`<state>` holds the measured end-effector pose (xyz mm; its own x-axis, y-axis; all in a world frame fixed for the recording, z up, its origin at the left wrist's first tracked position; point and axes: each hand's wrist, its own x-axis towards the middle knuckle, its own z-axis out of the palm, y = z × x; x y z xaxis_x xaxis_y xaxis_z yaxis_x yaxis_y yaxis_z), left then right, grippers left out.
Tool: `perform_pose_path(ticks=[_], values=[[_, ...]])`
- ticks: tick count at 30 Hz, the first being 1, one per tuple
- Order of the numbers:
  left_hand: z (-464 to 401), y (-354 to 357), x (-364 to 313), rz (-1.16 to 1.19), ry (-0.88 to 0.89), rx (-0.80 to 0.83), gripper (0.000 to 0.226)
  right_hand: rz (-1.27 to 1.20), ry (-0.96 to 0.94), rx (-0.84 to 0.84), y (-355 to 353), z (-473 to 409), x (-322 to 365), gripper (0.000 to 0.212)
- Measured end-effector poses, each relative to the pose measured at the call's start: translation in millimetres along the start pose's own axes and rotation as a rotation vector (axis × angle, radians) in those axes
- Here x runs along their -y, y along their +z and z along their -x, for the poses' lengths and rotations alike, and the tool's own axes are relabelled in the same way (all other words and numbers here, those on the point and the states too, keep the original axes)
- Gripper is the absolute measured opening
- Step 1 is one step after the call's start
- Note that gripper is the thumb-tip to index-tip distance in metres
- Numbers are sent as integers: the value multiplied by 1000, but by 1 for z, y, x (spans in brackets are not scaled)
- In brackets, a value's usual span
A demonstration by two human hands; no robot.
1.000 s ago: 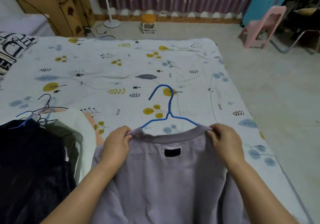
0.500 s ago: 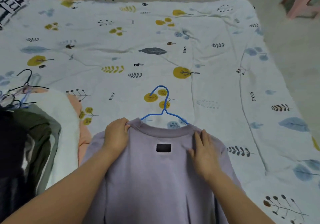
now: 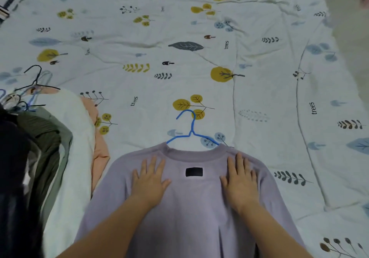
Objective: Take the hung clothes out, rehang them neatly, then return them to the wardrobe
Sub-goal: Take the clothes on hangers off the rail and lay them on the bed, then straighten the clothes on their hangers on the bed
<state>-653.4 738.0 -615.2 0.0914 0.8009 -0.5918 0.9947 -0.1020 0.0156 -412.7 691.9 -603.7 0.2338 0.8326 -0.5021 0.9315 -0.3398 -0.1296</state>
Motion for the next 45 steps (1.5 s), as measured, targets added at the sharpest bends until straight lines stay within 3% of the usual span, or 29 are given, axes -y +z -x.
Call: perform_pose_path(ticks=[4, 9, 21, 32, 45], values=[[2, -26, -2, -3, 8, 111, 61, 25, 19, 75, -16, 8, 8, 54], [30, -71, 1, 37, 22, 31, 34, -74, -30, 85, -54, 29, 24, 29], [160, -186, 49, 318, 105, -212, 25, -315, -248, -100, -158, 139, 133, 28], [304, -229, 215, 331, 95, -451, 24, -152, -493, -165, -186, 252, 293, 32], [376, -218, 417, 391, -107, -455, 17, -48, -591, -153, -158, 323, 465, 25]])
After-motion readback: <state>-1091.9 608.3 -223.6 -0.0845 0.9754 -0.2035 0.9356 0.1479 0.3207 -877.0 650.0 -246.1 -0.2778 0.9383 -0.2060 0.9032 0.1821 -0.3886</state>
